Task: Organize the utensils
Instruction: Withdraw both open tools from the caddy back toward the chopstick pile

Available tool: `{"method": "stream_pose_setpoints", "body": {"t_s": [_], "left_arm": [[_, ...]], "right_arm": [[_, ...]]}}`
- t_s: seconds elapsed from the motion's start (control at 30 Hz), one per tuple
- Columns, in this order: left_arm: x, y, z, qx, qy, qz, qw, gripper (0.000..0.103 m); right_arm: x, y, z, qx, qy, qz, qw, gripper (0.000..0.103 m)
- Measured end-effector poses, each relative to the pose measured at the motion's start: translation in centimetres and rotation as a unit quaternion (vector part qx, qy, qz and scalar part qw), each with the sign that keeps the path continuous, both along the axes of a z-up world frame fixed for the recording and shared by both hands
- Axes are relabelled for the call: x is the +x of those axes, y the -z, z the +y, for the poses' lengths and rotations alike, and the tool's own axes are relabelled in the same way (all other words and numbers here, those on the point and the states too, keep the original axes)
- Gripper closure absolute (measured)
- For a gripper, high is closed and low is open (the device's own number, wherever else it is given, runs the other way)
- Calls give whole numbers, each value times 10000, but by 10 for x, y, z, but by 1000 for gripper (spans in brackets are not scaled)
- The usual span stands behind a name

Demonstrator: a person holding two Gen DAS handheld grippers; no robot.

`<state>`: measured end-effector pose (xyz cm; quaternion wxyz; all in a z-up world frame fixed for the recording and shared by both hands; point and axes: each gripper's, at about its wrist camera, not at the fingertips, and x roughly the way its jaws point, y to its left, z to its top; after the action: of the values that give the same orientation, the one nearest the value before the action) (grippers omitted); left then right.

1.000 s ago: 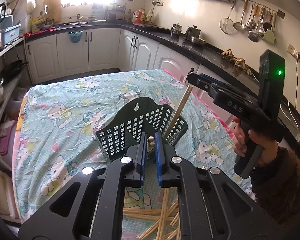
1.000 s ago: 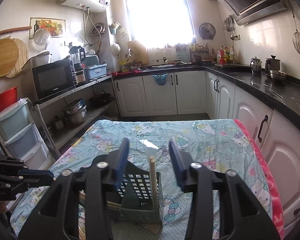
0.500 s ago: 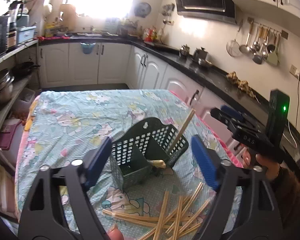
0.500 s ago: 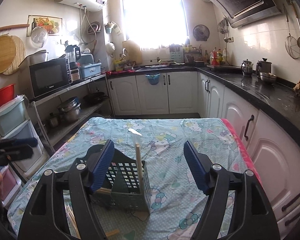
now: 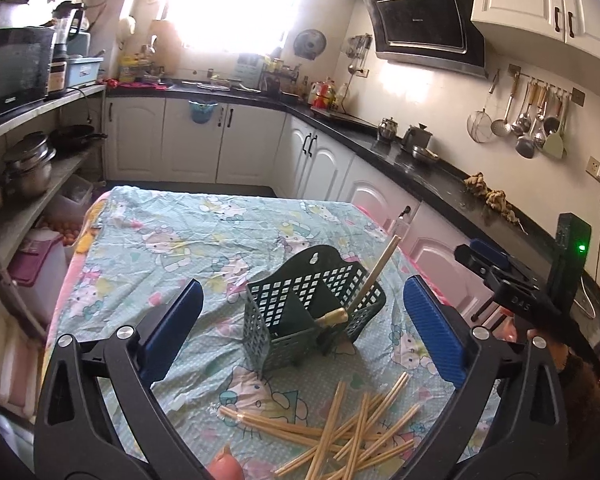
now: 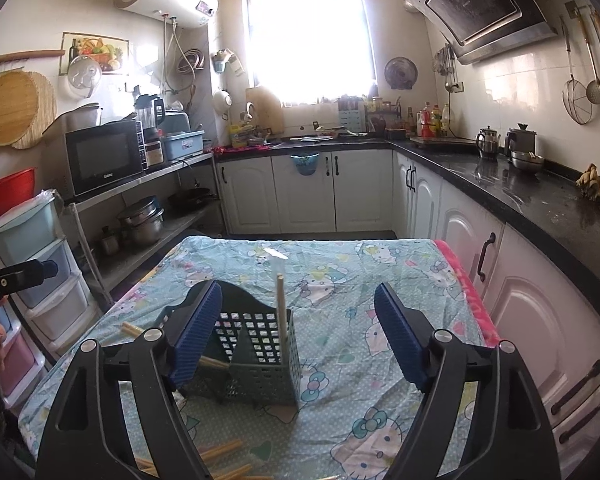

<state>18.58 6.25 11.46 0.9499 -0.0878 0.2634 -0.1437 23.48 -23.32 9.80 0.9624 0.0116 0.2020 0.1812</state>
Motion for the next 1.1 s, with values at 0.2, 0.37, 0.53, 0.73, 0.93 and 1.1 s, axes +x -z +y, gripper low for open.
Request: {"method": "stream_pose_setpoints", "body": {"t_s": [0.2,0.37,0.53,0.73,0.93,1.1], "left_arm": [[-11,7,2,74,-137,5,9999,10],[-17,18,7,2,-206,100,9997,10],[-21,26,8,-93,-258,197,9994,10],[-25,38,8,-157,-292,305,9990,10],[-27,58,8,-163,-270,544,9980,10],[-32,77,3,-128,-150,752,9970,10]], "right_arm": [[-15,4,5,-75,-85,15,9999,23],[-25,11,9,-140,-156,90,9997,23],[-32,18,13,-207,-237,193,9993,23],[-43,32,17,-326,-329,356,9983,23],[-50,52,21,-431,-383,622,9964,23],[-55,68,21,-457,-392,840,9946,23]]}}
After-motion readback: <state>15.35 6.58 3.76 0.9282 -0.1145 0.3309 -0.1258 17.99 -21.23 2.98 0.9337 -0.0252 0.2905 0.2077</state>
